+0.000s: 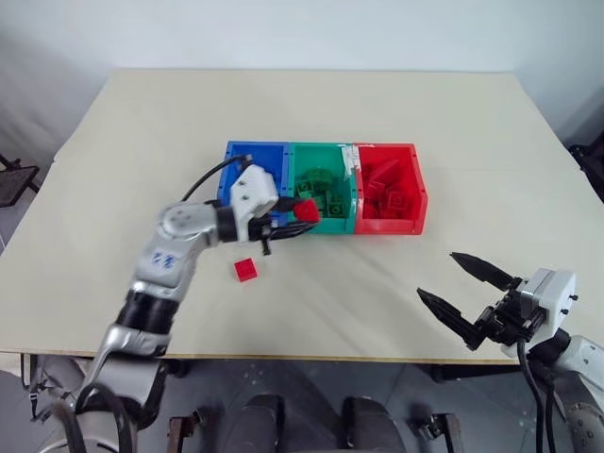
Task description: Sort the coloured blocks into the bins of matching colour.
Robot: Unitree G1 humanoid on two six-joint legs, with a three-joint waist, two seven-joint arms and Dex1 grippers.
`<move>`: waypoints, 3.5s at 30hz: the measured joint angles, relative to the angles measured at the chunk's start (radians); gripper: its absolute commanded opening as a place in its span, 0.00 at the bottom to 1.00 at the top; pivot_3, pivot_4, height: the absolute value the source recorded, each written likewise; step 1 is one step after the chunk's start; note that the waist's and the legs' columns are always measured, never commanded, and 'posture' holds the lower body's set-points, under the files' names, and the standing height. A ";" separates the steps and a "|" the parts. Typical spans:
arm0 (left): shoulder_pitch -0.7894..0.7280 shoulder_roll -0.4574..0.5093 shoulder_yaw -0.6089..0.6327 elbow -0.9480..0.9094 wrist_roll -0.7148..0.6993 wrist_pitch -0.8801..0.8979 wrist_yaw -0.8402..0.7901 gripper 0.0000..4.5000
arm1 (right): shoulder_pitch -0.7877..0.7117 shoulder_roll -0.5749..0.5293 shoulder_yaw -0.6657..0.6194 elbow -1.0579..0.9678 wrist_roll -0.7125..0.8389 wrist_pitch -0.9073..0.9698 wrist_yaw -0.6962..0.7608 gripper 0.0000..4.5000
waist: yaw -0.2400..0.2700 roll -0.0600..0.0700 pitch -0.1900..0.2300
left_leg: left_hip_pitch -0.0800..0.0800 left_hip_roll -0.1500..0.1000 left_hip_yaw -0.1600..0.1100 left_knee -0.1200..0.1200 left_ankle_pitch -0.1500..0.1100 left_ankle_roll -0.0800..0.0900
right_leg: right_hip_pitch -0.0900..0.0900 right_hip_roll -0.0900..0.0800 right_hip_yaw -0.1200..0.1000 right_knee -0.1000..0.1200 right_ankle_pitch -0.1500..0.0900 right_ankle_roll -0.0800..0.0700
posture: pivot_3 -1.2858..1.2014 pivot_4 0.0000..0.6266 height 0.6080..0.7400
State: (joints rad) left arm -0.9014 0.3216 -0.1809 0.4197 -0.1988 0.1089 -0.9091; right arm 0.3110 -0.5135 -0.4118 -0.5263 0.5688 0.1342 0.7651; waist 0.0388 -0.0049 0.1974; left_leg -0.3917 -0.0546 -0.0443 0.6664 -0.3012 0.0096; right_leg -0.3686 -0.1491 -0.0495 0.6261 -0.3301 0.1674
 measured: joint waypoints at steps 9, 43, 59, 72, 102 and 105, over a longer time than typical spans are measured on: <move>-0.400 -0.253 0.009 0.715 0.134 -0.324 0.109 0.33 | 0.099 0.085 -0.001 -0.112 -0.078 -0.029 -0.145 1.00 | -0.012 -0.001 0.000 | -0.004 -0.001 0.004 -0.004 0.000 0.001 | -0.007 0.000 0.001 0.000 0.001 0.002 | 0.52 0.24 1.00; 0.680 0.388 0.496 -0.168 -0.085 -0.193 -0.112 0.99 | -0.356 -0.198 0.262 0.243 0.009 -0.005 0.376 1.00 | -0.024 0.000 0.000 | -0.003 0.007 -0.001 0.000 0.000 0.000 | -0.005 -0.001 0.000 0.000 0.002 0.000 | 0.52 0.24 1.00; 0.869 0.404 0.481 -0.509 -0.157 0.013 -0.046 0.99 | -0.438 -0.207 0.322 0.342 -0.020 -0.039 0.508 1.00 | -0.016 0.000 0.000 | -0.001 0.008 0.001 -0.002 -0.001 -0.001 | -0.005 0.000 0.000 0.000 0.003 -0.002 | 0.52 0.24 1.00; 0.550 0.364 0.118 -0.376 0.034 0.124 -0.010 0.87 | -0.325 -0.221 0.271 0.292 -0.030 -0.043 0.453 1.00 | -0.019 0.000 -0.001 | 0.000 0.009 0.004 -0.002 -0.001 -0.001 | -0.006 0.001 0.000 0.001 0.003 -0.002 | 0.52 0.24 1.00; -0.255 -0.162 -0.043 0.276 0.091 -0.010 -0.013 0.33 | -0.030 -0.056 0.015 0.049 -0.022 -0.041 0.077 1.00 | 0.013 -0.001 0.000 | -0.008 0.001 0.003 0.004 0.000 0.001 | -0.007 0.000 -0.003 0.000 0.004 0.000 | 0.52 0.24 1.00; -0.389 -0.246 -0.033 0.490 0.140 -0.121 0.078 0.33 | 0.037 -0.017 0.003 -0.004 -0.041 -0.055 0.024 1.00 | 0.007 -0.001 0.000 | -0.008 0.000 0.004 0.002 0.001 0.001 | -0.008 0.000 -0.002 -0.001 0.004 0.001 | 0.52 0.24 1.00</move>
State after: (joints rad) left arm -1.2900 0.0760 -0.2141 0.9096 -0.0590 -0.0124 -0.8307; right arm 0.3476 -0.5301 -0.4087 -0.5308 0.5275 0.0795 0.7890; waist 0.0456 -0.0061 0.1970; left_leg -0.3994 -0.0541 -0.0401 0.6683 -0.3006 0.0110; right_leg -0.3764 -0.1492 -0.0514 0.6253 -0.3264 0.1681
